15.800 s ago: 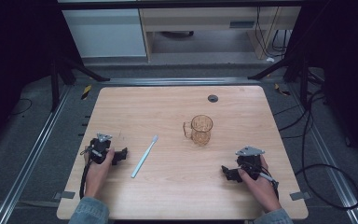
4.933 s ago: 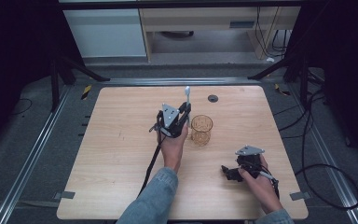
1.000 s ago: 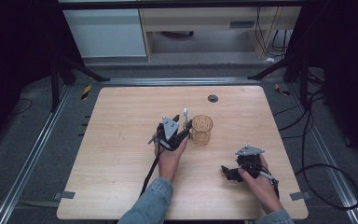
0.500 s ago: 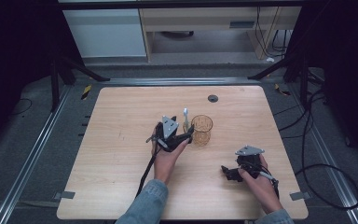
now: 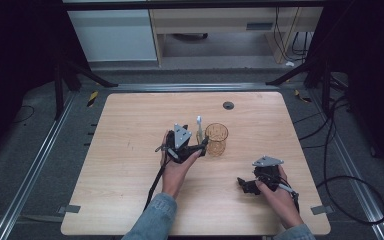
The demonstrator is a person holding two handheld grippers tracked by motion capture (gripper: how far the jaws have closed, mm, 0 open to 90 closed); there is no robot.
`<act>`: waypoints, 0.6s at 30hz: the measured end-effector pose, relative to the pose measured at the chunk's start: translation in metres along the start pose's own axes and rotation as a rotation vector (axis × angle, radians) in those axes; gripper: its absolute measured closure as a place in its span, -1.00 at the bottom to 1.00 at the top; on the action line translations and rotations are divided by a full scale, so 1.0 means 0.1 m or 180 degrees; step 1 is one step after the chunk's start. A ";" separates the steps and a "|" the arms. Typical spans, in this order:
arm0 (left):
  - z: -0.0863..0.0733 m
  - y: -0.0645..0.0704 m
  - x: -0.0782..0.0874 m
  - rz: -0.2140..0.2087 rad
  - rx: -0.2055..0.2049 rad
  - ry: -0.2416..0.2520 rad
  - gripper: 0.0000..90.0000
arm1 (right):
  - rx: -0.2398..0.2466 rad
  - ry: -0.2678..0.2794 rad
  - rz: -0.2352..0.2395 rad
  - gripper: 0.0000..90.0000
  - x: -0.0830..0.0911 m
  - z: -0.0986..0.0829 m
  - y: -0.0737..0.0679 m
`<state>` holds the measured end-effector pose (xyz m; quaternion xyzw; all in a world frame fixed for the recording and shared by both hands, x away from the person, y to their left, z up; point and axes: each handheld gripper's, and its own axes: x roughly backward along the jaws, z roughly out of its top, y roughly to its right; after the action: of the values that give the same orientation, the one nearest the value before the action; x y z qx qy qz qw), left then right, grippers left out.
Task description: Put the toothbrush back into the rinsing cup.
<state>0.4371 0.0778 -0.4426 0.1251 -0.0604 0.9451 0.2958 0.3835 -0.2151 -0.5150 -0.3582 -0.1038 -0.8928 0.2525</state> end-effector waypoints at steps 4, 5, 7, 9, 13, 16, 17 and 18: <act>0.01 0.01 0.01 -0.0039 -0.0051 -0.0027 -0.73 | -0.0001 0.0000 0.0001 -0.99 0.00 0.00 0.00; 0.01 0.02 0.01 -0.0050 -0.0070 -0.0041 -0.75 | -0.0001 0.0000 0.0001 -0.99 0.00 0.00 0.00; 0.01 0.03 0.02 -0.0071 -0.0125 -0.0063 -0.76 | 0.0000 0.0001 0.0000 -0.99 0.00 0.00 0.00; 0.02 0.04 0.03 -0.0083 -0.0173 -0.0089 -0.77 | -0.0001 0.0000 0.0001 -0.99 0.00 0.00 0.00; 0.02 0.07 0.05 -0.0117 -0.0216 -0.0125 -0.80 | -0.0001 0.0000 0.0000 -0.99 0.00 0.00 0.00; 0.02 0.09 0.06 -0.0127 -0.0279 -0.0170 -0.80 | 0.0001 0.0000 -0.0001 -0.99 0.00 0.00 0.00; 0.02 0.10 0.07 -0.0130 -0.0288 -0.0173 -0.80 | 0.0000 0.0000 0.0000 -0.99 0.00 0.00 0.00; 0.02 0.10 0.08 -0.0135 -0.0295 -0.0178 -0.80 | 0.0000 0.0000 0.0000 -0.99 0.00 0.00 0.00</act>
<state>0.4256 0.0732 -0.4387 0.1389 -0.1097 0.9310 0.3194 0.3835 -0.2150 -0.5150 -0.3582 -0.1037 -0.8928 0.2525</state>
